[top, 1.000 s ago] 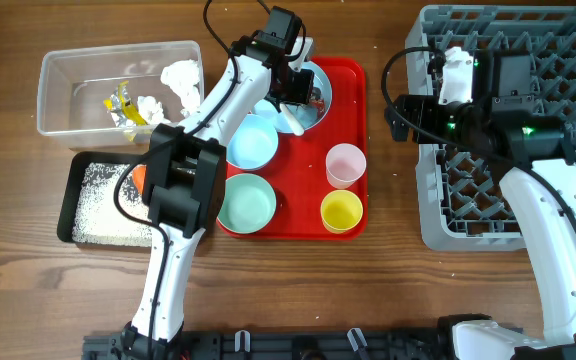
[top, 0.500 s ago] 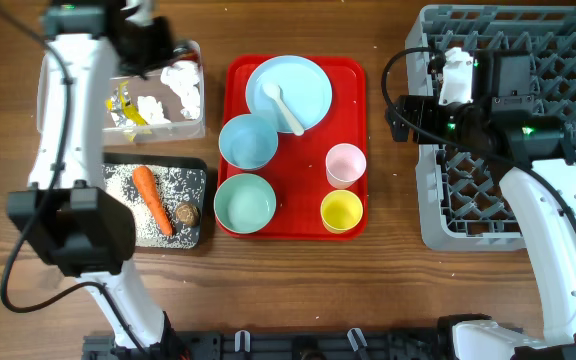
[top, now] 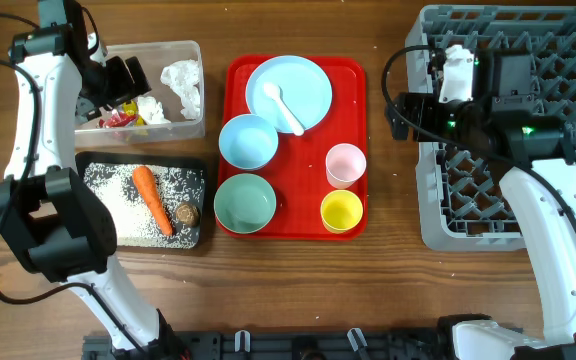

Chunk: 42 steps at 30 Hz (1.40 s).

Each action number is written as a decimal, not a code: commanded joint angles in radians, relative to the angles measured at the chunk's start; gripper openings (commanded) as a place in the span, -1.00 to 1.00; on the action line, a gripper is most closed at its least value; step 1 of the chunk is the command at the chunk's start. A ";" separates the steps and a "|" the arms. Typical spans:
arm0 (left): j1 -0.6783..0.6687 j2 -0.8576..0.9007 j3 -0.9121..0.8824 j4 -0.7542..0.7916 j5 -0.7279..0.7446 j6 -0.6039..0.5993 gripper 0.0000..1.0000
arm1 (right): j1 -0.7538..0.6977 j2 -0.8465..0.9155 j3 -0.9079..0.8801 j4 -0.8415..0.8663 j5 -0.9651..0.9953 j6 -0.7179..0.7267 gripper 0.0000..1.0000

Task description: Sort waste into correct bins and load items into the dishwasher rack

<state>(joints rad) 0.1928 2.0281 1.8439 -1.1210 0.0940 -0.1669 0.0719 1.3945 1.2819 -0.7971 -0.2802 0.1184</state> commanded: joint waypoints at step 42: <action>-0.348 -0.180 -0.119 0.270 -0.051 -0.023 1.00 | -0.002 0.010 0.012 0.022 -0.034 -0.037 0.99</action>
<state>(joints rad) -0.1585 1.8404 1.7267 -0.8490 0.0494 -0.2035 0.0719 1.3968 1.2819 -0.7700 -0.2951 0.0998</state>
